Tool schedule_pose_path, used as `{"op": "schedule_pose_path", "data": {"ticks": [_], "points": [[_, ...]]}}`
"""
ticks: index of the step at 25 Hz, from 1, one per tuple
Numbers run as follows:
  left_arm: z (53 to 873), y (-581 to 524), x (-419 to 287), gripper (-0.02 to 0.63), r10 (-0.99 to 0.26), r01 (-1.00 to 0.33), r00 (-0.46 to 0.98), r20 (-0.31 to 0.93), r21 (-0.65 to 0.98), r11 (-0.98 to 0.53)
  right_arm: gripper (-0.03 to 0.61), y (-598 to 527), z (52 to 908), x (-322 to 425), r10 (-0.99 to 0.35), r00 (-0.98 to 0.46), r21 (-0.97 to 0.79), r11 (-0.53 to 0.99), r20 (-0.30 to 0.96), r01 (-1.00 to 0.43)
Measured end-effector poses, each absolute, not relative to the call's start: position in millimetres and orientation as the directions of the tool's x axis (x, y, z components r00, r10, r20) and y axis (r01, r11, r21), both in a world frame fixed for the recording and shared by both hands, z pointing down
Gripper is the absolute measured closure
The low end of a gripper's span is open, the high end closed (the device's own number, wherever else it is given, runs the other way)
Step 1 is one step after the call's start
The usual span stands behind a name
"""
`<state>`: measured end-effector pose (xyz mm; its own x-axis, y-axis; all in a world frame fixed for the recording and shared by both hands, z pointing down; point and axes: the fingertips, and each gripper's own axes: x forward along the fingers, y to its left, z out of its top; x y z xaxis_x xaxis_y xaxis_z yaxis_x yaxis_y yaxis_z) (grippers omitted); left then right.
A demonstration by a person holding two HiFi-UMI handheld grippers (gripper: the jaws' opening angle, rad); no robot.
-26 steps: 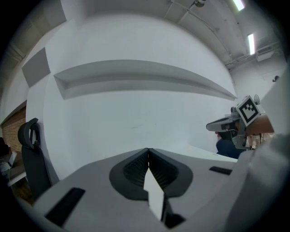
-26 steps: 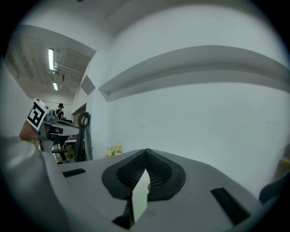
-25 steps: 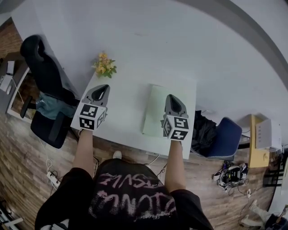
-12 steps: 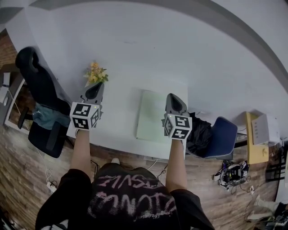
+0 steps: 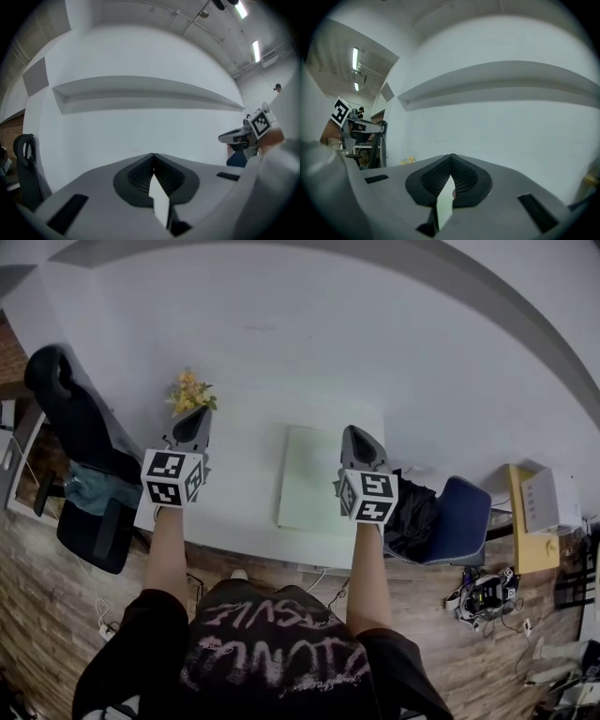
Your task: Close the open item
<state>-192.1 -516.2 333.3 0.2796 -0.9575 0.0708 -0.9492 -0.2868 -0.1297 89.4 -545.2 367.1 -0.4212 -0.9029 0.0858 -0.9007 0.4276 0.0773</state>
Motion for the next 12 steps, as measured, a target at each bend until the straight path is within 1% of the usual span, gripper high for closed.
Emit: {"op": "schedule_pose_path", "data": {"ticks": [12], "points": [[333,-519,-176,0.611,-0.951,-0.941,0.304,0.066,-0.133,-0.31,0.569,-543,363,105,-0.913,-0.399,0.082,0.405,0.079,-0.911]]}}
